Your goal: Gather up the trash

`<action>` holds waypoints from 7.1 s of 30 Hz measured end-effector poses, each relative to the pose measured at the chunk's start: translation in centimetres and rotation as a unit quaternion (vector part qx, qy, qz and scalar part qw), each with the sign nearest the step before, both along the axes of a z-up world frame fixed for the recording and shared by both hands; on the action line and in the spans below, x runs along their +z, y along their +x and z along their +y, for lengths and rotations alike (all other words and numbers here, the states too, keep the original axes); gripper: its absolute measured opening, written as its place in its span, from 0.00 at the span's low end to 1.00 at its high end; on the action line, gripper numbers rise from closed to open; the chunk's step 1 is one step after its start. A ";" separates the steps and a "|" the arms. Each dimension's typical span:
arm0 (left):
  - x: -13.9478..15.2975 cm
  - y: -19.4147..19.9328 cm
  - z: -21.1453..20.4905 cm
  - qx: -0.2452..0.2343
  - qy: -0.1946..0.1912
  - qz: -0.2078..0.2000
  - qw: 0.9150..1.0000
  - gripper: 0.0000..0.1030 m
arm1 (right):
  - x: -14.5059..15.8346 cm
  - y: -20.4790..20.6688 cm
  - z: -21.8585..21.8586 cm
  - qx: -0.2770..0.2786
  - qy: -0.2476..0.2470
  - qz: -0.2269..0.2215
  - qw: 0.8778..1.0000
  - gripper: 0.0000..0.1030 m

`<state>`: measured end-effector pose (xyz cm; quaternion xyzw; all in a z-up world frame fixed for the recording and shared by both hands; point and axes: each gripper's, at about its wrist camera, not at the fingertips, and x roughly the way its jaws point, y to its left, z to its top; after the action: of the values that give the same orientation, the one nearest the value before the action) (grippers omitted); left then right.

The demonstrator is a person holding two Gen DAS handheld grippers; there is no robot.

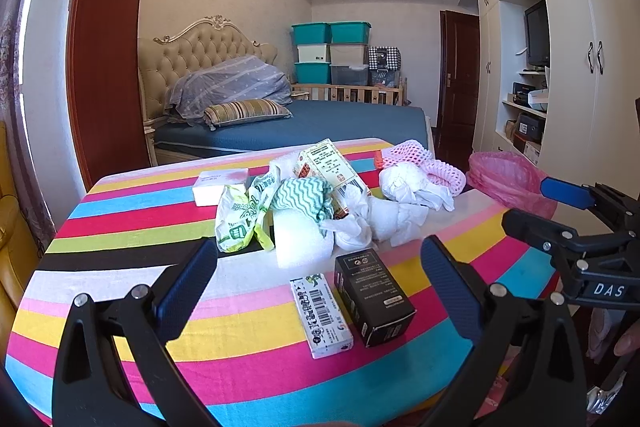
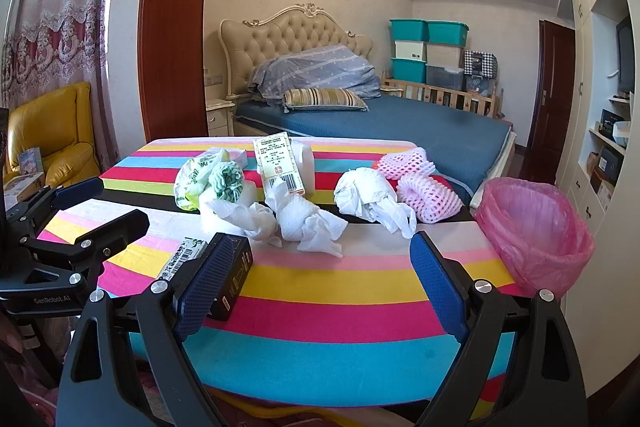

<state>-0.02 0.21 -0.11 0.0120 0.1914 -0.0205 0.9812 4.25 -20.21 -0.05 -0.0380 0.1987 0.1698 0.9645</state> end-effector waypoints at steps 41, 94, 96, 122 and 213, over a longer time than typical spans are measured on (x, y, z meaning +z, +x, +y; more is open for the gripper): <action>-0.6 2.4 3.7 0.009 -0.023 0.032 0.999 0.96 | -1.7 1.0 0.2 -0.002 0.001 0.017 1.000 0.82; -6.5 6.8 -1.2 -0.092 0.069 0.140 0.983 0.34 | -5.4 3.1 -1.2 0.009 0.004 0.030 1.000 0.37; -5.5 6.5 -1.9 -0.106 0.069 0.123 0.984 0.34 | -5.2 3.3 -1.9 -0.002 0.010 0.025 1.000 0.37; -0.6 25.6 -29.7 -0.290 0.013 0.125 0.949 0.34 | -4.1 12.0 -22.9 -0.218 0.014 0.023 0.975 0.37; -4.8 17.7 7.2 0.033 -0.004 0.168 0.985 0.64 | -6.5 8.4 8.7 0.094 0.009 0.110 0.989 0.26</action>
<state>17.70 7.42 -4.90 -0.0014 0.3537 0.0093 0.9353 12.69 -11.48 -6.50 -0.0292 0.2973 0.2645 0.9169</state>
